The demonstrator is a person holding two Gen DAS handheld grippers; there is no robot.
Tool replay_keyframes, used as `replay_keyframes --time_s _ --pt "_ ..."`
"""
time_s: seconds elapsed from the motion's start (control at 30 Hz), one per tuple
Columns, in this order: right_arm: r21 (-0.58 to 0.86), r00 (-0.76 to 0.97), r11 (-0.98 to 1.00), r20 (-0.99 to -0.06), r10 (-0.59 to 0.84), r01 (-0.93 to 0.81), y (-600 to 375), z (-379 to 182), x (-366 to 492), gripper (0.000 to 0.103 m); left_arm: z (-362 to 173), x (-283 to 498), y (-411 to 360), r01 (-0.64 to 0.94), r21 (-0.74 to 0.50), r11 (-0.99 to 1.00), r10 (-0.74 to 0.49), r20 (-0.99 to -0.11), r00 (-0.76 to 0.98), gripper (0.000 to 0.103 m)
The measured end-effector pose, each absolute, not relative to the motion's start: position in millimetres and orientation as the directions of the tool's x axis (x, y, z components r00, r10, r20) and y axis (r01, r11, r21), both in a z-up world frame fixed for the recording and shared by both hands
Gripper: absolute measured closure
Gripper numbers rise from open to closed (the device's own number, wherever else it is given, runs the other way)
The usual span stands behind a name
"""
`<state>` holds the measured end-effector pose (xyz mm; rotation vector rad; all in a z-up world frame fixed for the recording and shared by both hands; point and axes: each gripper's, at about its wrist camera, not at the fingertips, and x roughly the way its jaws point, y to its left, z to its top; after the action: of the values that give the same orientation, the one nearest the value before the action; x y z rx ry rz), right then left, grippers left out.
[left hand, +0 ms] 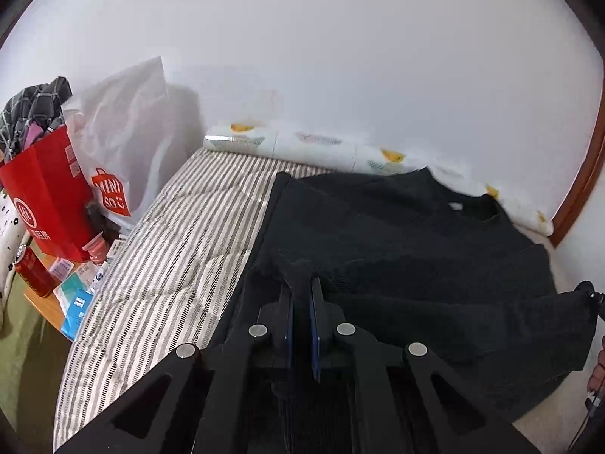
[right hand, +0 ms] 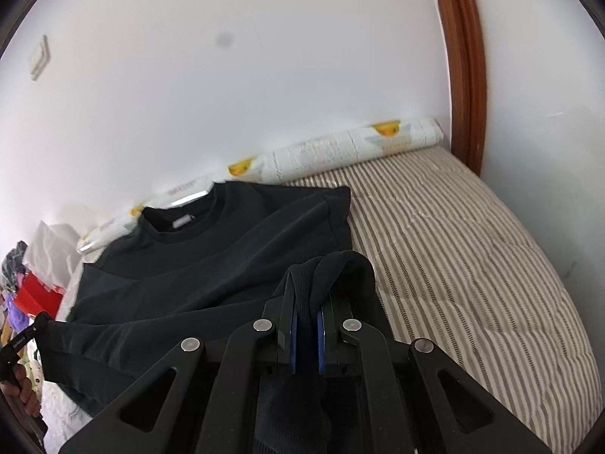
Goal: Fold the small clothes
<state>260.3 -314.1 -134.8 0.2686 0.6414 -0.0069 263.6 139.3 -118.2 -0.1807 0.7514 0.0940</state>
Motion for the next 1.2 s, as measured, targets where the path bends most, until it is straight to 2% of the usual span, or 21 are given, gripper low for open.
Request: replay_keyframes --time_s 0.23,0.3,0.4,0.47,0.5,0.53,0.6,0.67,0.93,1.07,1.2 --pt "0.215 0.766 0.969 -0.642 0.044 0.124 -310.8 -156.9 284.5 0.095 -131.8 275.1 140.5 -0.164 -0.125 0.978 0.026 -0.716 0.698 0.093" --pt "0.186 0.757 0.976 -0.653 0.037 0.114 -306.7 -156.3 283.5 0.091 -131.2 273.8 137.7 -0.160 -0.109 0.981 0.035 -0.713 0.701 0.093" --pt "0.128 0.758 0.989 -0.651 0.032 0.068 -301.8 -146.4 269.1 0.077 -128.9 270.6 136.3 -0.142 -0.097 0.985 0.031 -0.715 0.699 0.091" --pt "0.084 0.777 0.995 -0.629 0.011 0.054 -302.1 -137.0 248.8 0.052 -126.0 263.6 136.8 -0.121 -0.106 0.987 0.008 -0.721 0.693 0.085" --pt "0.065 0.788 0.996 -0.616 -0.010 0.063 -304.1 -133.0 237.9 0.050 -124.9 260.8 137.5 -0.115 -0.110 0.987 0.000 -0.722 0.691 0.080" --pt "0.055 0.792 0.996 -0.610 -0.025 0.074 -306.9 -130.9 229.6 0.050 -123.3 253.7 139.3 -0.108 -0.119 0.987 -0.012 -0.723 0.691 0.077" --pt "0.052 0.795 0.994 -0.604 -0.047 0.099 -315.0 -127.9 212.4 0.050 -121.6 240.2 143.2 -0.109 -0.133 0.985 -0.020 -0.717 0.697 0.058" --pt "0.088 0.795 0.989 -0.605 -0.043 0.120 -325.8 -128.9 195.8 0.050 -121.8 224.5 148.3 -0.108 -0.154 0.982 -0.034 -0.711 0.703 0.052" --pt "0.141 0.724 0.973 -0.689 -0.035 0.181 -342.8 -174.6 172.0 0.050 -146.7 175.3 172.4 -0.147 -0.243 0.959 -0.083 -0.736 0.671 0.047" --pt "0.158 0.727 0.968 -0.686 -0.033 0.193 -341.5 -183.6 170.0 0.050 -161.0 172.9 182.6 -0.187 -0.253 0.949 -0.079 -0.767 0.637 0.047" --pt "0.197 0.726 0.966 -0.688 0.014 0.169 -337.7 -185.9 177.0 0.050 -163.6 179.0 192.1 -0.196 -0.308 0.931 -0.114 -0.755 0.646 0.047"
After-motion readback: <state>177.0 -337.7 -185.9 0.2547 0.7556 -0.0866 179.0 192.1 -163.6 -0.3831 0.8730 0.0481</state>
